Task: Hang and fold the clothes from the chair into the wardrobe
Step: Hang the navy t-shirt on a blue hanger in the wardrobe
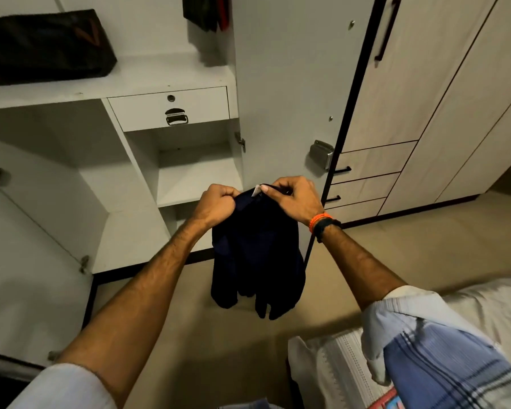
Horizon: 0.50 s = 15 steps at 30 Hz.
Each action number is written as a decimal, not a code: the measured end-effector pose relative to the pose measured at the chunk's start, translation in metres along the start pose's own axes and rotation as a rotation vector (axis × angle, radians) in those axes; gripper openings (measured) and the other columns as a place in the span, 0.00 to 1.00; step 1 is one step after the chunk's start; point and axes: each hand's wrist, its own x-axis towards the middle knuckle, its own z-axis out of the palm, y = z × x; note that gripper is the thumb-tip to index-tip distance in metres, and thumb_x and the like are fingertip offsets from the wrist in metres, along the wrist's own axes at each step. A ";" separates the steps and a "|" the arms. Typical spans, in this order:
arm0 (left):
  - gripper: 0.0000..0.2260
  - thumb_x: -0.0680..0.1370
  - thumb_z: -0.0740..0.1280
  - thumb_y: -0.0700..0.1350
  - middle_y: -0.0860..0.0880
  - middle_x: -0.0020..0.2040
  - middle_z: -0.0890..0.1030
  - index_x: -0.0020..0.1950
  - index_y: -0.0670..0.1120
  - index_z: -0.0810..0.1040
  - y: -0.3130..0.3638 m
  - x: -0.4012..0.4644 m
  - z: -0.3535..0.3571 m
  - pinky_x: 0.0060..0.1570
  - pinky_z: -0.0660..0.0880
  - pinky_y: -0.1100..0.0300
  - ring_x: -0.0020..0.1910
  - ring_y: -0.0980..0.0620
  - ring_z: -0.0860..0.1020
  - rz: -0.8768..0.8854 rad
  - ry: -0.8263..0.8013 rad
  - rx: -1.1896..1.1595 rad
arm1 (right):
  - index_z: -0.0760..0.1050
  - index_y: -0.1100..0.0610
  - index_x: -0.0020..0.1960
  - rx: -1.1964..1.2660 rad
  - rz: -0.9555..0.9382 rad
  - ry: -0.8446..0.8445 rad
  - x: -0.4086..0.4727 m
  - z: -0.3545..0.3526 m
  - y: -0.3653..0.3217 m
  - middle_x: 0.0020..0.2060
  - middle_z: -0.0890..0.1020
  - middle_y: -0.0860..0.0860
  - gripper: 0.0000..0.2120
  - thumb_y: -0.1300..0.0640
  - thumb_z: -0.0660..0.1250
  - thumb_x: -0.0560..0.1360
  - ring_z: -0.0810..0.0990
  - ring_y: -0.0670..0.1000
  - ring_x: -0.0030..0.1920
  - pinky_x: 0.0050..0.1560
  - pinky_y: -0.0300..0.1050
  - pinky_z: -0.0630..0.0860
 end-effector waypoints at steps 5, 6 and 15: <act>0.10 0.69 0.63 0.37 0.55 0.30 0.78 0.35 0.48 0.82 -0.005 -0.006 -0.002 0.38 0.69 0.62 0.34 0.54 0.75 -0.011 -0.042 0.070 | 0.83 0.53 0.45 -0.191 -0.009 -0.042 -0.003 0.009 0.009 0.38 0.83 0.48 0.18 0.38 0.70 0.73 0.80 0.48 0.41 0.42 0.42 0.77; 0.13 0.71 0.63 0.36 0.56 0.34 0.81 0.40 0.49 0.85 -0.007 -0.005 -0.001 0.42 0.71 0.63 0.38 0.55 0.77 0.006 0.017 0.070 | 0.82 0.53 0.45 -0.256 -0.005 -0.097 -0.006 0.008 0.014 0.38 0.83 0.49 0.19 0.37 0.70 0.71 0.80 0.48 0.41 0.42 0.43 0.76; 0.10 0.72 0.76 0.51 0.53 0.46 0.83 0.51 0.51 0.85 -0.044 0.006 -0.006 0.50 0.74 0.62 0.48 0.53 0.79 0.074 0.053 0.296 | 0.77 0.51 0.37 -0.132 0.204 0.022 -0.021 0.020 0.028 0.33 0.80 0.47 0.14 0.42 0.73 0.72 0.78 0.45 0.36 0.36 0.39 0.73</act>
